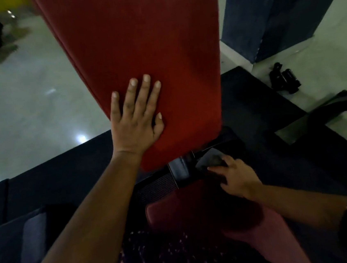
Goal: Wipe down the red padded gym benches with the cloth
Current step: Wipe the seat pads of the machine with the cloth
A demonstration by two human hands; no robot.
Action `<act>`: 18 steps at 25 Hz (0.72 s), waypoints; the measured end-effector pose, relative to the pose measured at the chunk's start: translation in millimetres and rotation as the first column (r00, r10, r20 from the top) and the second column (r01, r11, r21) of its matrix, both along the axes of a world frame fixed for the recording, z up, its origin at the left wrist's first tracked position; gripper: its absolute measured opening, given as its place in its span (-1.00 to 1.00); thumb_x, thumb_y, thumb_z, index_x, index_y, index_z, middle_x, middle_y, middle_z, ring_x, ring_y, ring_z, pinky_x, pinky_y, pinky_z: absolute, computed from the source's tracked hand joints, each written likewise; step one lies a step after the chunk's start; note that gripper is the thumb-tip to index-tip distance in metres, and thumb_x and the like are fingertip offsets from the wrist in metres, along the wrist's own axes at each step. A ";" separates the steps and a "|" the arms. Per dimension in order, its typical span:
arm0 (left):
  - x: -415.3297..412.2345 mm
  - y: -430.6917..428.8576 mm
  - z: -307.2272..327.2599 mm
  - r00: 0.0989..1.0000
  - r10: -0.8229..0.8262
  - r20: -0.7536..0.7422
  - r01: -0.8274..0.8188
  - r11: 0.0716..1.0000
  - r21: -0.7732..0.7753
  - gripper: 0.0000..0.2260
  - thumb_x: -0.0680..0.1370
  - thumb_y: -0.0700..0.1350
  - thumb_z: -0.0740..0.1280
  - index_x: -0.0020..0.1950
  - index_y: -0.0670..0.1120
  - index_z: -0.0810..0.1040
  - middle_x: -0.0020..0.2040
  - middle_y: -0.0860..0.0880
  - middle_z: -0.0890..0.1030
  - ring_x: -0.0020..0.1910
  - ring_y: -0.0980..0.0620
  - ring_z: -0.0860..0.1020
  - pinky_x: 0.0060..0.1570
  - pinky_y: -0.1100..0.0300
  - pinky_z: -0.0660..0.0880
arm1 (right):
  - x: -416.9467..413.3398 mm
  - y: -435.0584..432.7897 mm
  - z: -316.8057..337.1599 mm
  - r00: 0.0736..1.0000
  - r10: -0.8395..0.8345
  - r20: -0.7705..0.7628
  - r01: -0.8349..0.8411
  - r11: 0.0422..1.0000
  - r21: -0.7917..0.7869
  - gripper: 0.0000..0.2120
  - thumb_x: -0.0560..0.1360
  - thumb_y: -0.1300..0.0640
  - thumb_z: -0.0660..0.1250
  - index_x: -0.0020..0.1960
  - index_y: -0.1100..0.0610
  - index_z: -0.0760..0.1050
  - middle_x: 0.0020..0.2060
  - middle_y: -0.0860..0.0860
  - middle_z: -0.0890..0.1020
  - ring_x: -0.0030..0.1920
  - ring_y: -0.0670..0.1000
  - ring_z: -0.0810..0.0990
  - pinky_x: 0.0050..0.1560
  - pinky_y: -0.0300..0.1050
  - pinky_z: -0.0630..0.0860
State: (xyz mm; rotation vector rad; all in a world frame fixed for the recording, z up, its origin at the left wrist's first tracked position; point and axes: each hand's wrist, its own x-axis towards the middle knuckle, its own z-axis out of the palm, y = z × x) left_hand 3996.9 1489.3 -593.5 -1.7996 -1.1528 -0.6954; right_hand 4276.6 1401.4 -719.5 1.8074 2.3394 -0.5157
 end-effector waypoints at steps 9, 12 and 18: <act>-7.0 9.3 -8.0 0.983 -0.159 -0.095 0.165 0.985 0.053 -0.42 0.60 0.12 0.12 0.59 -0.02 0.17 0.53 0.02 0.31 0.49 -0.02 0.20 0.49 -0.07 -0.06 | -80.3 -32.2 -25.1 0.960 -0.267 -0.088 0.273 0.959 0.075 -0.40 0.44 0.08 0.38 0.43 -0.22 0.36 0.49 0.17 0.23 0.22 0.32 0.47 0.02 0.10 0.58; -11.6 13.9 -5.2 0.983 -0.164 -0.080 0.168 0.985 0.039 -0.44 0.57 0.10 0.14 0.57 0.00 0.23 0.50 0.07 0.36 0.47 0.04 0.23 0.48 -0.04 -0.05 | -82.9 -21.3 -15.3 0.978 -0.205 0.025 0.205 0.979 0.003 -0.42 0.49 0.09 0.34 0.44 -0.26 0.32 0.52 0.14 0.14 0.31 0.32 0.38 0.12 0.12 0.55; -10.2 12.0 1.5 0.972 -0.162 -0.170 0.155 0.986 -0.053 -0.47 0.62 0.10 0.07 0.59 0.00 0.16 0.52 0.12 0.30 0.47 0.08 0.20 0.49 -0.05 -0.10 | -127.6 -9.4 6.8 0.865 -0.475 0.160 0.496 0.857 -0.140 -0.48 0.57 0.07 0.25 0.43 -0.34 0.27 0.54 0.07 0.06 0.34 0.28 0.36 0.26 0.06 0.48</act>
